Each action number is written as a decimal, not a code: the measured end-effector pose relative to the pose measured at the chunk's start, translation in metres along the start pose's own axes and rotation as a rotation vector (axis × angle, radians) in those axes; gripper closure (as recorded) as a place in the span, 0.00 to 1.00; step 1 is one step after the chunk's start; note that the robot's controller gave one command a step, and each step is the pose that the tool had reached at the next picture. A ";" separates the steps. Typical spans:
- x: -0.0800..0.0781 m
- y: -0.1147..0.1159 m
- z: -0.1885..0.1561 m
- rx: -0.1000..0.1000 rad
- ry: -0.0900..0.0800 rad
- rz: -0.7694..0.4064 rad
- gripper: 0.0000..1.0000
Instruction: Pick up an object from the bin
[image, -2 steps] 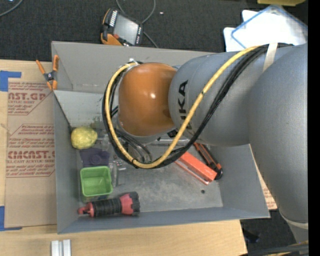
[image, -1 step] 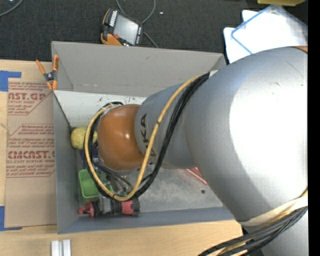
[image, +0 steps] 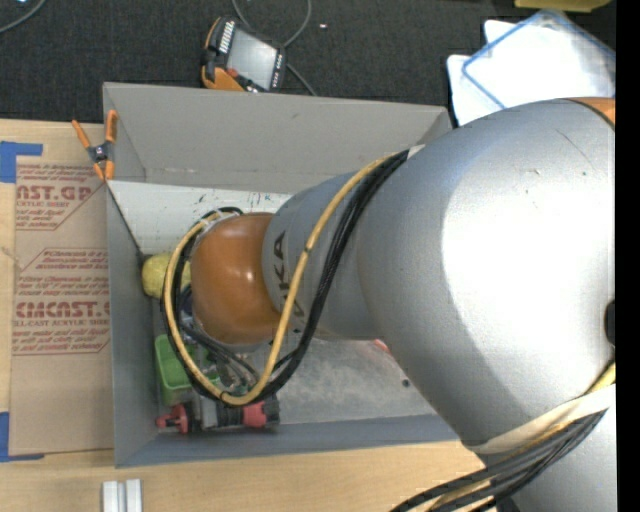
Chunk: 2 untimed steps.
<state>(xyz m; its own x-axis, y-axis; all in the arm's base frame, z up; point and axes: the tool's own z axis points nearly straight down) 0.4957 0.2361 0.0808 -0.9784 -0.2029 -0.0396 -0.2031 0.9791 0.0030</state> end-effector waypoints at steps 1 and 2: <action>0.005 -0.005 -0.054 0.000 0.001 -0.186 0.00; -0.003 -0.004 0.003 -0.004 -0.019 -0.219 0.00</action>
Offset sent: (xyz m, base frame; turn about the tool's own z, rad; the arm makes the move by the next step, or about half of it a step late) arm -0.0021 -0.0052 -0.0108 -0.2238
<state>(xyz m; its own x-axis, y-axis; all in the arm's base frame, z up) 0.4994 0.2326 0.0781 -0.9101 -0.4102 -0.0588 -0.4106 0.9118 -0.0043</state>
